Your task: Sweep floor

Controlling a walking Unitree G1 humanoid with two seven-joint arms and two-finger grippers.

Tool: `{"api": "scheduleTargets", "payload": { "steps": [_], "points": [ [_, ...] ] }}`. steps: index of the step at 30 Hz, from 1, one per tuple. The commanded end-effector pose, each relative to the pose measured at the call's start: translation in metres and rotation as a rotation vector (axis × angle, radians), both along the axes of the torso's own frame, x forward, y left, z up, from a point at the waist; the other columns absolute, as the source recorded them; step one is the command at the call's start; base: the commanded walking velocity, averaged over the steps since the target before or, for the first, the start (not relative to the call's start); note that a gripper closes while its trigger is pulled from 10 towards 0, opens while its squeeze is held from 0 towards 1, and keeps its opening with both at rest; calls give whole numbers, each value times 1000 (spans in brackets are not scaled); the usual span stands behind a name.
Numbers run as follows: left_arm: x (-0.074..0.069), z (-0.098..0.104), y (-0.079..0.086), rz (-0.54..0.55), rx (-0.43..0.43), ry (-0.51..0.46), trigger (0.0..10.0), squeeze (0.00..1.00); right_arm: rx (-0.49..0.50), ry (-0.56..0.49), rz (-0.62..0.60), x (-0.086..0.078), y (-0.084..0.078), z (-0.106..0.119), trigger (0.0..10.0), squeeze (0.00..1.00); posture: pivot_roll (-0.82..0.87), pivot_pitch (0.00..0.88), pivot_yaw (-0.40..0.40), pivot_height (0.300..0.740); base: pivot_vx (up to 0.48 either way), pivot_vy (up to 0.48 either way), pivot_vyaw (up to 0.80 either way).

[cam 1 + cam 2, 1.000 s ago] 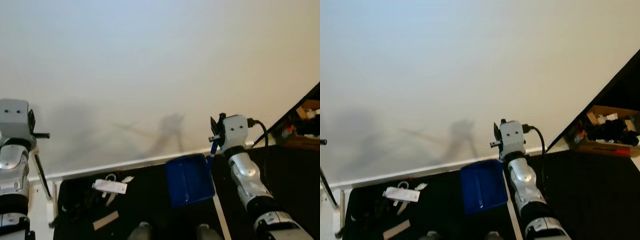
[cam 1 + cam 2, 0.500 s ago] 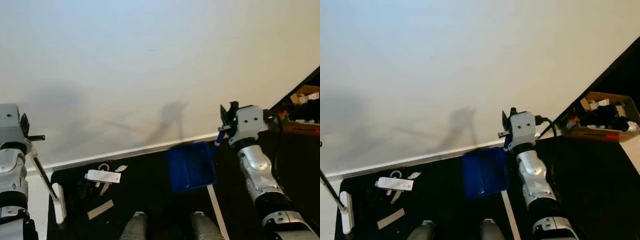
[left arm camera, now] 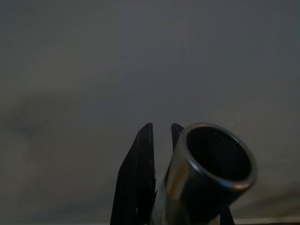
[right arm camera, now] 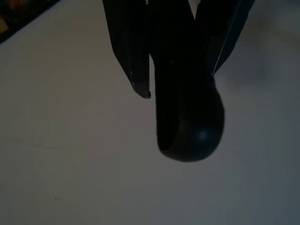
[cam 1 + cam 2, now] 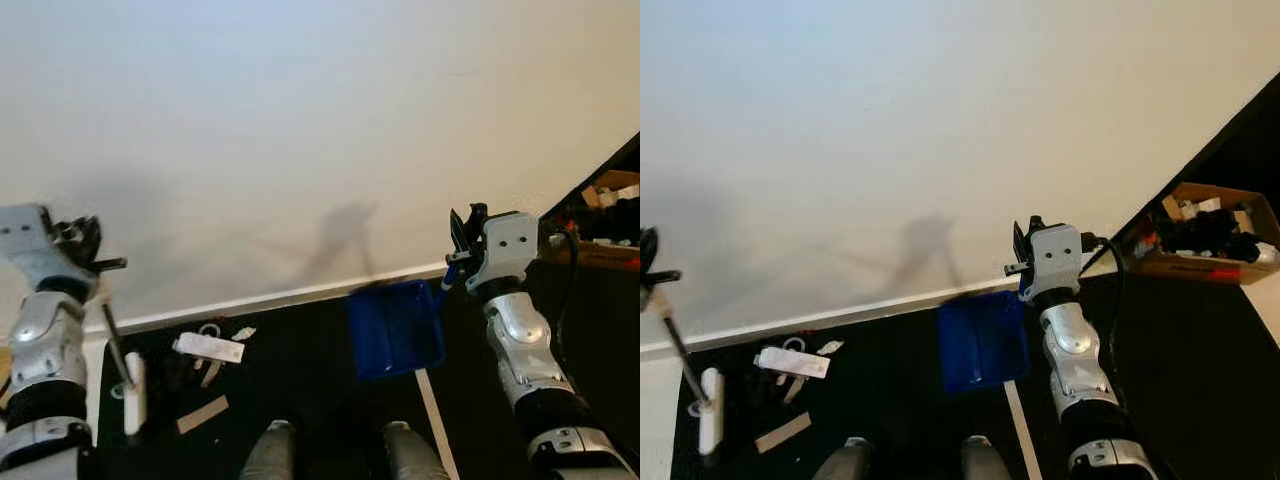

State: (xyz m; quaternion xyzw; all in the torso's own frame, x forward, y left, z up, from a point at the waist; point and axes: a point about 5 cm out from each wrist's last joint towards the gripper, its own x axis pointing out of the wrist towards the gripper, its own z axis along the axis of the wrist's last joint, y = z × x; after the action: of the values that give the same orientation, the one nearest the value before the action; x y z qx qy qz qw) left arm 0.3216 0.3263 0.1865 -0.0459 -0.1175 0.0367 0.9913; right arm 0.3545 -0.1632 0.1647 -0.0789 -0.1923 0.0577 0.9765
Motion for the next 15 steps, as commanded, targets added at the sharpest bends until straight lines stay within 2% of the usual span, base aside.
{"api": "scheduleTargets", "payload": {
  "steps": [1,2,3,4,5,6,7,9,12,13,15],
  "points": [
    [7,8,-20,-102,-109,-90,10000,12,13,23,18,-2,6,-8,10000,0,56,378,-38,740,0,0,0],
    [8,10,-28,-121,-122,-99,10000,16,20,23,24,-1,10,-7,10000,0,77,362,-20,740,0,0,0],
    [8,10,-28,-121,-122,-99,10000,16,20,23,24,-1,10,-7,10000,0,77,362,-20,740,0,0,0],
    [10,12,-38,-137,-140,-110,10000,12,29,23,27,1,14,-7,10000,0,89,352,-12,740,0,0,0],
    [10,12,-38,-137,-140,-110,10000,12,29,23,27,1,14,-7,10000,0,89,352,-12,740,0,0,0],
    [11,15,-49,-156,-154,-119,10000,12,44,24,26,3,17,-6,10000,0,102,340,-2,740,0,0,0],
    [11,15,-49,-156,-154,-119,10000,12,44,24,26,3,17,-6,10000,0,102,340,-2,740,0,0,0],
    [12,18,-70,-205,-205,-129,10000,4,76,31,21,6,21,-6,10000,0,119,322,9,740,0,0,0],
    [11,22,-88,-255,-246,-131,10000,8,103,43,16,8,23,-6,10000,0,132,307,16,740,0,0,0],
    [11,22,-88,-255,-246,-131,10000,8,103,43,16,8,23,-6,10000,0,132,307,16,740,0,0,0],
    [9,28,-107,-298,-275,-137,10000,0,120,48,8,10,22,-6,10000,0,141,290,24,740,0,0,0]
  ]
}}
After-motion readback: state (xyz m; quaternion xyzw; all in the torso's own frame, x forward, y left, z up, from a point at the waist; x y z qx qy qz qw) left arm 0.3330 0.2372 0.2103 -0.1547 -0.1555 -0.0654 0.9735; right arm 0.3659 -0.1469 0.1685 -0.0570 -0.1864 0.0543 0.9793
